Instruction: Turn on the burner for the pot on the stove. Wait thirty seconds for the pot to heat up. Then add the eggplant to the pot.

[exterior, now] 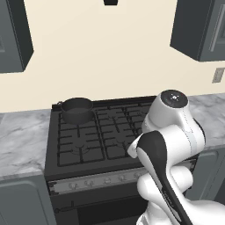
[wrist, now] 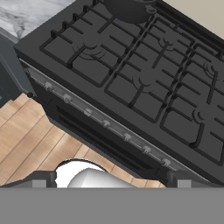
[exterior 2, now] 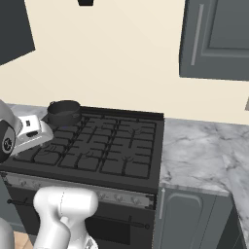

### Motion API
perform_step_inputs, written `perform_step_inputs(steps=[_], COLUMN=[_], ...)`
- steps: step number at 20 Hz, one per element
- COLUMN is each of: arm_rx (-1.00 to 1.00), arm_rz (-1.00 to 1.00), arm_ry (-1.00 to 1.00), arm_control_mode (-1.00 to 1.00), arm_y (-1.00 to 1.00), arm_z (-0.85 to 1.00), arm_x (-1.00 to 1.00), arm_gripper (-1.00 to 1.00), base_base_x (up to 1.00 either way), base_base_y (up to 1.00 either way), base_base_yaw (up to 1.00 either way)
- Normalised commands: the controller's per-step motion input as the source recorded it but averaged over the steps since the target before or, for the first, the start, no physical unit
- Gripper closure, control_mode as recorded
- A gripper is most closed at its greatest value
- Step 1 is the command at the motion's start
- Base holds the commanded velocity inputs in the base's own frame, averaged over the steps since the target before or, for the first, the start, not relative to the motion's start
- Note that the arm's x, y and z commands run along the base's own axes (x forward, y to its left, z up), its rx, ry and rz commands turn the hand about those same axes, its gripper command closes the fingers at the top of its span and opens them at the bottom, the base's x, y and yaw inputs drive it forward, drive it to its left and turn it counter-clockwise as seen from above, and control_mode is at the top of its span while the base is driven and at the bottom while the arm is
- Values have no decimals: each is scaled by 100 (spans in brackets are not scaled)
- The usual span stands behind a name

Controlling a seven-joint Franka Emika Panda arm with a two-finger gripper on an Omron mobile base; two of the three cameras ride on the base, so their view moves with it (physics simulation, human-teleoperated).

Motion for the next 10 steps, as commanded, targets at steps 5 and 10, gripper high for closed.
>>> perform_step_inputs(steps=[5, 10], arm_rx=[0, 0], arm_rz=[0, 0], arm_ry=[0, 0], arm_control_mode=[-100, -100], arm_y=[0, 0], arm_z=[0, 0], arm_x=[0, 0], arm_gripper=[-100, -100], base_base_x=[0, 0], base_base_y=[0, 0], base_base_yaw=[0, 0])
